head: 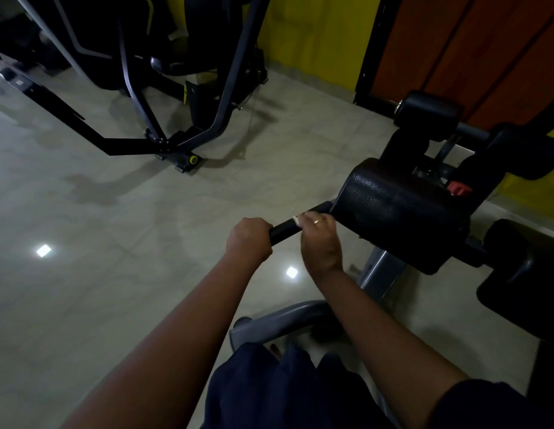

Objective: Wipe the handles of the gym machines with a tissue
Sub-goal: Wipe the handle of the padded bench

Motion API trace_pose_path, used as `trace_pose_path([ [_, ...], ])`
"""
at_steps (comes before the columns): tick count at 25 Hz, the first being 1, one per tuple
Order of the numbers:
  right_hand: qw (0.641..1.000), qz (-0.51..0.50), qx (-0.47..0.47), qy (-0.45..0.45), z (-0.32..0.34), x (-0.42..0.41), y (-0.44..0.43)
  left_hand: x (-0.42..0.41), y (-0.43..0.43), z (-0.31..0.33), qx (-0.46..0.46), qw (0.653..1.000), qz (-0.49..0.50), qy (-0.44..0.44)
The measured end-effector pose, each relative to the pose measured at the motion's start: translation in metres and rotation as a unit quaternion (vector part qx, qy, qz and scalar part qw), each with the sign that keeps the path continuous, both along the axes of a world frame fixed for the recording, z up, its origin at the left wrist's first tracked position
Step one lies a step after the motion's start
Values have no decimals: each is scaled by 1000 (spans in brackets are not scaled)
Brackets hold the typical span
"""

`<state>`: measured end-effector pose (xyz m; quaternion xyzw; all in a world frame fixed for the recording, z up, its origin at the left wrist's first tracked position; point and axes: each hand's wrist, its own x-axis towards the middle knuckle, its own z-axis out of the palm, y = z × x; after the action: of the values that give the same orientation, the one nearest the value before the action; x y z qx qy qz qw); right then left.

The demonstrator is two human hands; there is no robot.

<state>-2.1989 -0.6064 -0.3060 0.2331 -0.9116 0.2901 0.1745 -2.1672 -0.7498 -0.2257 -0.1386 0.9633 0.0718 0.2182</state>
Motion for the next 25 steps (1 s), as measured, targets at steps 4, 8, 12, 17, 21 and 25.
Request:
trace_pose_path([
  [4, 999, -37, -31, -9, -5, 28, -17, -3, -1, 1, 3, 1000, -9, -6],
  [8, 995, -70, -65, -13, -10, 11, -5, -2, -2, -2, 5, 1000, -9, -17],
  [12, 870, -293, -326, -224, 16, 29, -43, -7, -2, -1, 6, 1000, -7, -26],
  [17, 536, -366, -611, -453, 18, 20, -45, -4, -2, -2, 3, 1000, -11, -17],
  [21, 406, -293, -705, -502, 16, 6, -38, 1, 2, -3, -7, 1000, -3, 6],
  [25, 372, -233, -712, -548, 11, 0, -33, 1, 1, -2, -2, 1000, 0, 7],
])
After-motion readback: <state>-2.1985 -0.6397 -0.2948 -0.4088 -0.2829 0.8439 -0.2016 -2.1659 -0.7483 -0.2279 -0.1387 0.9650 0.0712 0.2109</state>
